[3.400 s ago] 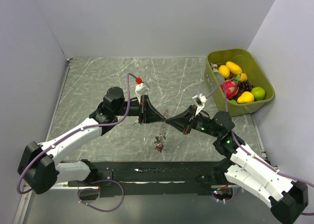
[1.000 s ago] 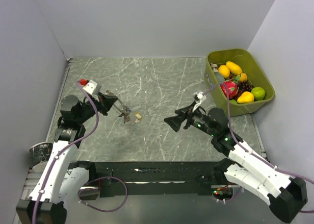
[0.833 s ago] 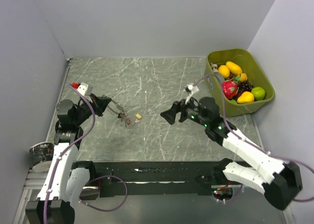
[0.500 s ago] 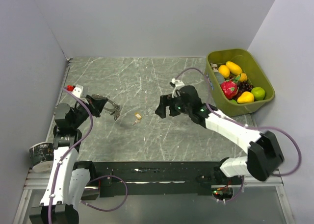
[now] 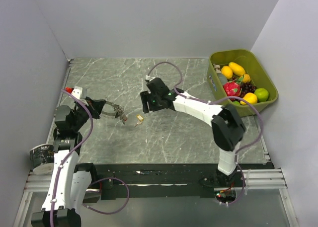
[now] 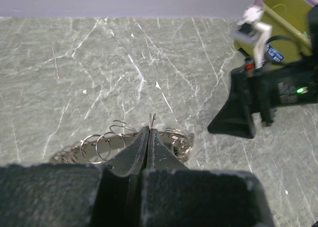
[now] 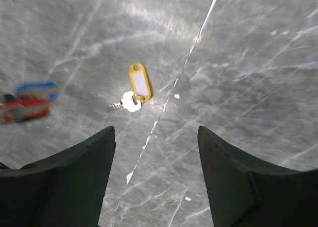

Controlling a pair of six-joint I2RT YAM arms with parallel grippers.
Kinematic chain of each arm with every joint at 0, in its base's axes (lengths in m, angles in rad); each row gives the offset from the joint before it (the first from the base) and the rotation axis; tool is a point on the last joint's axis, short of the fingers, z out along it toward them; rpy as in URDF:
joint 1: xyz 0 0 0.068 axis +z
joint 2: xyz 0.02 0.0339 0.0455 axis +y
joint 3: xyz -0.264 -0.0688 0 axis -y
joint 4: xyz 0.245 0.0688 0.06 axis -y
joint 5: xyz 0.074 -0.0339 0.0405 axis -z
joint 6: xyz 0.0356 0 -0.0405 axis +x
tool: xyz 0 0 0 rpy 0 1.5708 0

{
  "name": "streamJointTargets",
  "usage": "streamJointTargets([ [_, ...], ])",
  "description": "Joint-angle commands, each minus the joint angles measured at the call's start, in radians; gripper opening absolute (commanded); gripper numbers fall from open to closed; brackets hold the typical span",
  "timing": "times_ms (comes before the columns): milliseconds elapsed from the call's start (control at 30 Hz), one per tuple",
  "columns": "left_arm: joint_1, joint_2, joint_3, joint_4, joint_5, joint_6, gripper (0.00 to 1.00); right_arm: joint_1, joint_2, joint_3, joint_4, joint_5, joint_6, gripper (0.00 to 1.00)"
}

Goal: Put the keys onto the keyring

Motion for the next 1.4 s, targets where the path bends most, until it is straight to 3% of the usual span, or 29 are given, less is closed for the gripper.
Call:
streamJointTargets([
  [0, 0.008, -0.027, 0.061, 0.030, -0.029, 0.020, 0.01, 0.030, 0.108, 0.140, -0.104, 0.042, 0.036, 0.72],
  [100, 0.008, -0.033, 0.063, 0.028, -0.034, 0.023, 0.01, 0.049, 0.189, 0.232, -0.161, 0.045, 0.041, 0.71],
  [200, 0.007, -0.037, 0.060, 0.031, -0.028, 0.023, 0.01, 0.055, 0.243, 0.284, -0.178, 0.030, 0.047, 0.62],
  [333, 0.007, -0.038, 0.057, 0.039, -0.022, 0.021, 0.01, 0.056, 0.304, 0.350, -0.213, 0.010, 0.053, 0.61],
  [1067, 0.007, -0.040, 0.035, 0.077, 0.003, -0.010, 0.01, 0.090, 0.462, 0.418, -0.222, -0.053, 0.068, 0.49],
  [1367, 0.008, -0.041, 0.035, 0.074, 0.000, -0.008, 0.01, 0.089, 0.400, 0.346, -0.216, -0.021, 0.042, 0.12],
])
